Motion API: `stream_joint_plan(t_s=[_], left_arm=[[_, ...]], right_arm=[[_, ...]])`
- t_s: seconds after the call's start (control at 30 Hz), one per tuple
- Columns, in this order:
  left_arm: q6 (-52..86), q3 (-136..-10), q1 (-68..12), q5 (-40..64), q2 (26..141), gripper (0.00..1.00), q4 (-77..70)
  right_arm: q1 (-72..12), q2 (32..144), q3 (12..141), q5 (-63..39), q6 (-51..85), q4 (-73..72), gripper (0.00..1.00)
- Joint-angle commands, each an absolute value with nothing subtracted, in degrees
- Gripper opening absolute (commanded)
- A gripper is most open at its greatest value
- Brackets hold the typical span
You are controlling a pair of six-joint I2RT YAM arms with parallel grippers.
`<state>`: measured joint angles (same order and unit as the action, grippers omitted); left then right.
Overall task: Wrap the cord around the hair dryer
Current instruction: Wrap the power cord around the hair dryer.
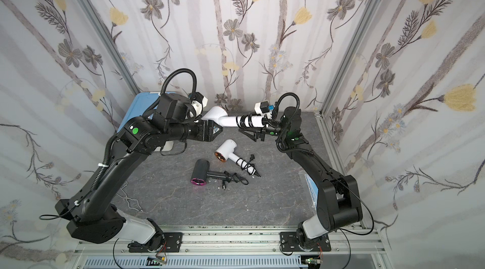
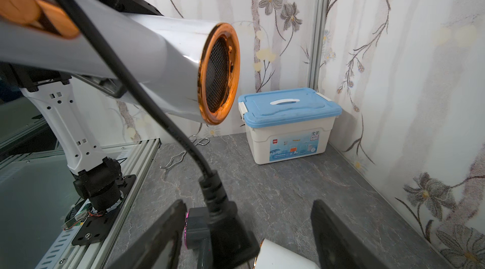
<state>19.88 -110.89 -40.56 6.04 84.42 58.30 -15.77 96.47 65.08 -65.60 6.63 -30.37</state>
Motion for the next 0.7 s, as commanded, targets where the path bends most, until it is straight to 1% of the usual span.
stream_joint_plan(t_s=[0.0,0.13,0.33,0.37,0.5,0.67], left_arm=[[20.90,-111.78,-40.52,6.15,84.69,0.00,55.90],[21.10,-112.40,-40.52,6.33,85.32,0.00,55.89],[21.17,-113.01,-40.52,6.15,85.81,0.00,56.06],[21.18,-112.98,-40.52,6.08,85.88,0.00,56.07],[21.35,-112.69,-40.46,5.67,85.96,0.00,55.83],[21.80,-111.15,-40.44,6.59,86.05,0.00,54.85]], right_arm=[[-16.46,97.18,65.98,-65.07,7.35,-30.08,0.73],[-16.89,98.39,67.45,-65.19,6.68,-28.02,0.68],[-17.21,99.10,68.38,-65.30,6.81,-26.47,0.50],[-17.22,99.12,68.38,-65.30,6.86,-26.19,0.45],[-17.17,99.33,68.29,-65.01,7.04,-24.85,0.20],[-17.12,99.32,67.93,-64.13,8.53,-26.09,0.11]])
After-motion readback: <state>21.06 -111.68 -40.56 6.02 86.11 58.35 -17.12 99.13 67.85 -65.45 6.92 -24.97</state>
